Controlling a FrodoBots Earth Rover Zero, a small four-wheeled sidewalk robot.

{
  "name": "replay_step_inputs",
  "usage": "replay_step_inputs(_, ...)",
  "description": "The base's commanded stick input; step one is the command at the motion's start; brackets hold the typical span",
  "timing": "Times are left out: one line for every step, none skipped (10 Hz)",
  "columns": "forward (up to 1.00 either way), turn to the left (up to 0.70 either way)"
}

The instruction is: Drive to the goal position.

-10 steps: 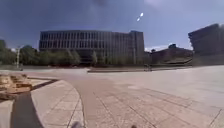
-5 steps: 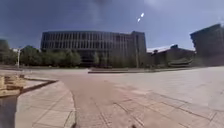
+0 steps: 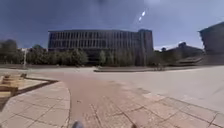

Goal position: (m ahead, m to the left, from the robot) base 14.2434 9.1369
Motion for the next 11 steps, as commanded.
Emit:
replay_step_inputs(0.85, 0.03)
replay_step_inputs(0.85, 0.03)
replay_step_inputs(0.85, 0.03)
replay_step_inputs(0.85, 0.03)
replay_step_inputs(0.85, 0.03)
replay_step_inputs(0.85, 0.03)
replay_step_inputs(0.85, 0.03)
replay_step_inputs(0.85, 0.03)
replay_step_inputs(0.85, 0.03)
replay_step_inputs(0.85, 0.03)
replay_step_inputs(0.85, 0.03)
